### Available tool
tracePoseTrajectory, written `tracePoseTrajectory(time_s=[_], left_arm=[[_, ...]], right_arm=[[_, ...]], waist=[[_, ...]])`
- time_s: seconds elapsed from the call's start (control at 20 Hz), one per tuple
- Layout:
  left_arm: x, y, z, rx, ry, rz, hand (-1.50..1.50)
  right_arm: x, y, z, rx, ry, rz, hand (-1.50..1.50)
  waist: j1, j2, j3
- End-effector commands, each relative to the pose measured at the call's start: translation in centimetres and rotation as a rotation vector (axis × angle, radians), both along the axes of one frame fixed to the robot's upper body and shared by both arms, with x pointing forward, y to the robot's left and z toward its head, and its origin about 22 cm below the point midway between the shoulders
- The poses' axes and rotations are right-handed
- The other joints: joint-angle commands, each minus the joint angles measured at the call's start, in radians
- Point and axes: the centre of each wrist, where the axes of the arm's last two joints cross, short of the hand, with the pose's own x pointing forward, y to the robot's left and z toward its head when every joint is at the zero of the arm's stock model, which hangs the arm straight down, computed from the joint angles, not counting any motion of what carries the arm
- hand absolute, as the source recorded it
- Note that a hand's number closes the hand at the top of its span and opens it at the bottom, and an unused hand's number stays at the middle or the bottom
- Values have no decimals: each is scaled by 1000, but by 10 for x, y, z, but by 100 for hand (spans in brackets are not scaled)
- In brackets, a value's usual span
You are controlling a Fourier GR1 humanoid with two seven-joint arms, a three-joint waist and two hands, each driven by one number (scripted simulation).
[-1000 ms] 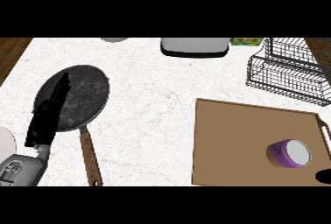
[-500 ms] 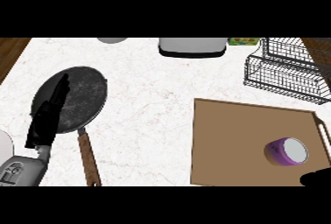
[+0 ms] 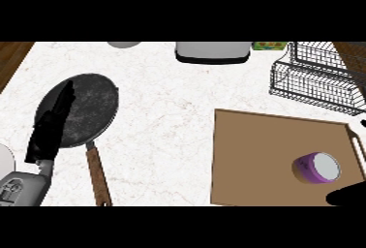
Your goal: Pick the can from the tray and place it in the tiered basket
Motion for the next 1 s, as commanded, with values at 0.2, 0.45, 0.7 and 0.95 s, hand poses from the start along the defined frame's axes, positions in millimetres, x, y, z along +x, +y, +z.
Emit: tracePoseTrajectory(time_s=[0.2, 0.45, 0.7, 0.95], left_arm=[[-9, 4, -6, -26, 8, -22, 0], [-5, -1, 4, -3, 2, -3, 0], [-10, 0, 5, 4, 16, -9, 0], [-11, 5, -4, 5, -5, 4, 0]], right_arm=[[15, 6, -21, -12, 135, -195, -150], [9, 14, -46, 4, 138, -215, -150], [21, 20, -38, 2, 153, -201, -150], [15, 18, -63, 25, 174, -204, -150]], waist=[[8, 1, 0], [-5, -2, 1], [5, -1, 1], [-8, -2, 1]])
